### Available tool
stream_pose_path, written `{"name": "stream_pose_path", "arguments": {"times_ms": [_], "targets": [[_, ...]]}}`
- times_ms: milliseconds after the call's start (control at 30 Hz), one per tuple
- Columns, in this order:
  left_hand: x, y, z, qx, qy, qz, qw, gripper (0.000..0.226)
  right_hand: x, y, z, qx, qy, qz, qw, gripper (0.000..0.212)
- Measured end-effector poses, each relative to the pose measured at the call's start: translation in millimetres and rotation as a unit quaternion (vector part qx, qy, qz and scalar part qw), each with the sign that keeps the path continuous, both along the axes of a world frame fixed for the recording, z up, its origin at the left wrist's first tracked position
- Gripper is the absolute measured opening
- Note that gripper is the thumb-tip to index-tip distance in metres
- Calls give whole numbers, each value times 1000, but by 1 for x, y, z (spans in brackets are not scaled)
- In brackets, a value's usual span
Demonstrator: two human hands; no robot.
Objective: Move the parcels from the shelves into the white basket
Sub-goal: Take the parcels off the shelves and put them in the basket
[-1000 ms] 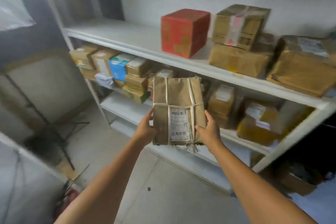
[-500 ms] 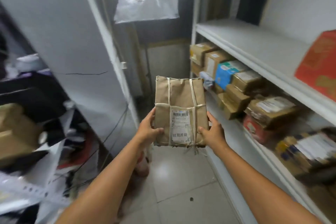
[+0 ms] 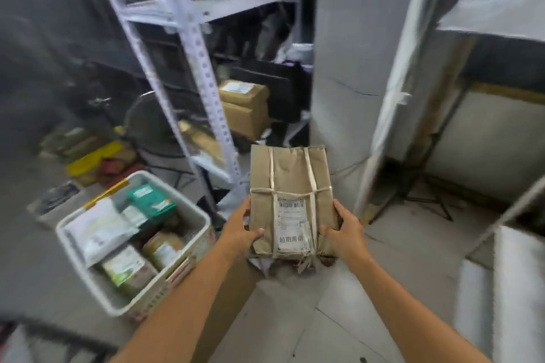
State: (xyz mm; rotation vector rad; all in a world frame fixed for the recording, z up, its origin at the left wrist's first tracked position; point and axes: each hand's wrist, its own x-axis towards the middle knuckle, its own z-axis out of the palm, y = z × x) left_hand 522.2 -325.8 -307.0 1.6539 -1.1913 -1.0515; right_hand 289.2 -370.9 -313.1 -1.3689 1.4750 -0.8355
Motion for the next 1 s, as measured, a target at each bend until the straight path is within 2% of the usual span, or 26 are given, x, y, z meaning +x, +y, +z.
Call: {"name": "stream_pose_path", "arguments": {"times_ms": [167,400,567,700,1000], "targets": [[76,55,-21,40,47,127,990,88,90,5,-21,28,9,105,994,73],[199,94,-47,62,60,222,971,87,239,-7,-48,18,12,241,970,67],[283,88,-66,72,65,281,955,87,341,-31,-64,21,34,306,951,64],[338,74,-86,91,67,319,941,86,410,-58,-79,27,75,329,941,70],[442,4,-162,120,85,388,910,85,547,-156,-148,60,109,414,902,71]]}}
